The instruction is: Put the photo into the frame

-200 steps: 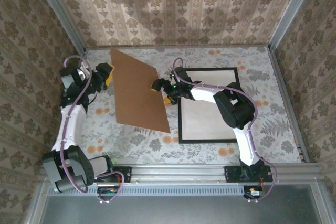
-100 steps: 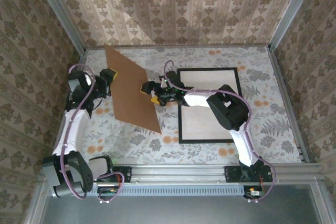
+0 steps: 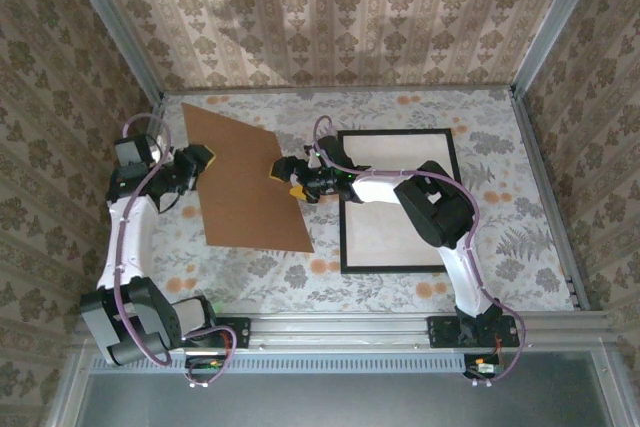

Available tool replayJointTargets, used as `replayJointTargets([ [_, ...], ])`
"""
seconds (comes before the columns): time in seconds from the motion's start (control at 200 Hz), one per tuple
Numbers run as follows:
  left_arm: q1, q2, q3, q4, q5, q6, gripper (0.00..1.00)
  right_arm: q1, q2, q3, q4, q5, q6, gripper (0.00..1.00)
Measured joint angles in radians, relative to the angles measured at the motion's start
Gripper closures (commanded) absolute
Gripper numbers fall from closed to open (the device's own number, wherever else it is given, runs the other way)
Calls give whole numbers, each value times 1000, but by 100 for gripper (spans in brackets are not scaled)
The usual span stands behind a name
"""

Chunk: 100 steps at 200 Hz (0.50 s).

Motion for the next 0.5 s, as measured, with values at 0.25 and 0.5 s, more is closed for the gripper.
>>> replayJointTargets([
  [0.25,5,0,10,-84,-34,123,89,-5,-2,13,-46,-6,-46,0],
  [0.5,13,-6,37,-121,-41,193,100,-66,-185,-13,-304,42,-259,0],
])
